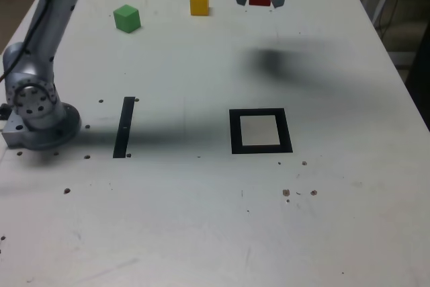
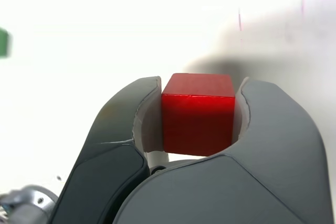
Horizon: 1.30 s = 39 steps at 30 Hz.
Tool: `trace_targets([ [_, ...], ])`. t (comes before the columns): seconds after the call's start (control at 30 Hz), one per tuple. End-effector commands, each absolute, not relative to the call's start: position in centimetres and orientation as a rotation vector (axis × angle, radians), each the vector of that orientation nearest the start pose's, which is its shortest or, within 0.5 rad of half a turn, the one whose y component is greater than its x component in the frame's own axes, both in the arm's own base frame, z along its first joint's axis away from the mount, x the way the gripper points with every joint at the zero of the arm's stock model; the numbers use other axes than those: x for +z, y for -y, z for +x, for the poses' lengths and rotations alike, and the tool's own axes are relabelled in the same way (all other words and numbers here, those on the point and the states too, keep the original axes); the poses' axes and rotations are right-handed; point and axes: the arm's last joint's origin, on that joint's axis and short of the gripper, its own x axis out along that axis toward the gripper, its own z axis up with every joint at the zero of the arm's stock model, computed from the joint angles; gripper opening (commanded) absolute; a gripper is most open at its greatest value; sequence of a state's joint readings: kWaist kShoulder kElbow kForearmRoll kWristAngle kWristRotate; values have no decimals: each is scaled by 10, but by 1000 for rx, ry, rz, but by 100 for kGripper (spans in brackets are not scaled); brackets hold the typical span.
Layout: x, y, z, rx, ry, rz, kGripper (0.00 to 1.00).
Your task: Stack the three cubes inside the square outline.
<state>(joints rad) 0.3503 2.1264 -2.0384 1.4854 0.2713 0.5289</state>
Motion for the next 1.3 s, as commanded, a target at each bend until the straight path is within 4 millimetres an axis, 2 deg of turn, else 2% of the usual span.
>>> trace_targets([
  [0.0,312,-131,356,26,-1741,323,25],
  [0.3,294,-48,328,11,-1779,295,25],
  [0.43,284,-16,327,11,-1760,295,25],
  [0.67,273,23,336,-19,-1707,284,25],
  [0.9,265,47,350,-81,-1680,263,25],
  [1.27,235,51,368,-81,-1718,259,25],
])
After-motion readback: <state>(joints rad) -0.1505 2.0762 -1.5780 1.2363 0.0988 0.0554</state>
